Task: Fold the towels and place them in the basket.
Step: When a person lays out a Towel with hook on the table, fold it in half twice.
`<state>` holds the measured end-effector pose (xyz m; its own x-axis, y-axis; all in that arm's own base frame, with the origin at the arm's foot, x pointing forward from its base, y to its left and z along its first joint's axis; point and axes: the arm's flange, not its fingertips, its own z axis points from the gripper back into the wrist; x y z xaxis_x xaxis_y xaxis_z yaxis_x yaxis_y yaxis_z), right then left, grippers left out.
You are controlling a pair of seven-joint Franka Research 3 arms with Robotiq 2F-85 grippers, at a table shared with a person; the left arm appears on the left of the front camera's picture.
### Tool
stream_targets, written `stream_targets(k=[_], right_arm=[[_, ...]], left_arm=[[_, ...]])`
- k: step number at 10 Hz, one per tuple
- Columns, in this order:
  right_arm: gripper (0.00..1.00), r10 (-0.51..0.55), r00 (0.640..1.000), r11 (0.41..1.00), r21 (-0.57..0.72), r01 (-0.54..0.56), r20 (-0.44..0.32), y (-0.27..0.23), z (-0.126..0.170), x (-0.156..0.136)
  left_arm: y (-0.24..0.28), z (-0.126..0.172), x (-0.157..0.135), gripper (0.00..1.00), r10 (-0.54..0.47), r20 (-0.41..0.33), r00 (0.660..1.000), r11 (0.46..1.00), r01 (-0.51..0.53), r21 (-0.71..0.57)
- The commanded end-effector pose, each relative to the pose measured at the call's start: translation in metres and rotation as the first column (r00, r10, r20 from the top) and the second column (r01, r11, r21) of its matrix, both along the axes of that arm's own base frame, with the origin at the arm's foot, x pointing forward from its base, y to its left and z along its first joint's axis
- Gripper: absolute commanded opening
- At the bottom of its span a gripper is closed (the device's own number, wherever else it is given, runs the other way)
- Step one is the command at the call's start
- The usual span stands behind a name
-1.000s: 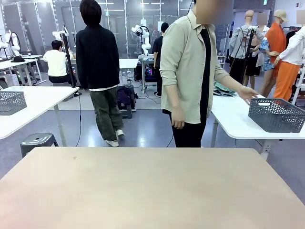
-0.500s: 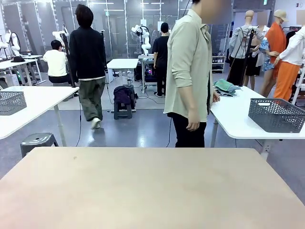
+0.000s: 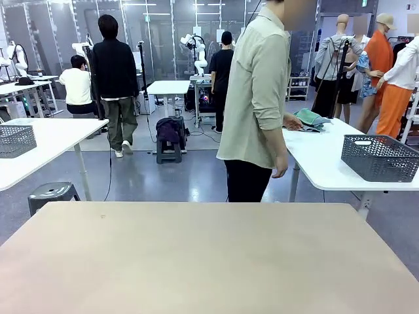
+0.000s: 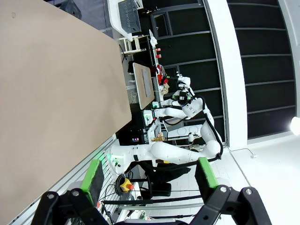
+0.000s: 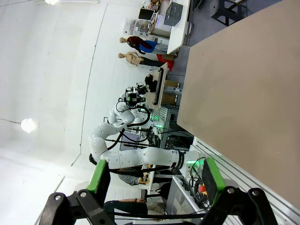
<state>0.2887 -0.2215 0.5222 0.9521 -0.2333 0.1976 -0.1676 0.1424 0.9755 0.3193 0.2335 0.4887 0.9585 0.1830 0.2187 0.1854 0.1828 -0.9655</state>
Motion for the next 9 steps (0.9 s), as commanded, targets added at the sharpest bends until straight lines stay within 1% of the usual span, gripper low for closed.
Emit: stream_targets(k=[1,9], right_arm=[[1.00,-0.003,1.000,1.000,0.000,0.003,0.003,-0.0004,0.0009,-0.0002],[1.00,-0.003,1.000,1.000,0.000,0.003,0.003,-0.0004,0.0009,-0.0002]], left_arm=[[-0.0007,0.0017,-0.0008,1.00,0.000,0.004,1.000,1.000,-0.001,0.001],[-0.0007,0.0017,-0.0008,1.00,0.000,0.004,1.000,1.000,-0.001,0.001]])
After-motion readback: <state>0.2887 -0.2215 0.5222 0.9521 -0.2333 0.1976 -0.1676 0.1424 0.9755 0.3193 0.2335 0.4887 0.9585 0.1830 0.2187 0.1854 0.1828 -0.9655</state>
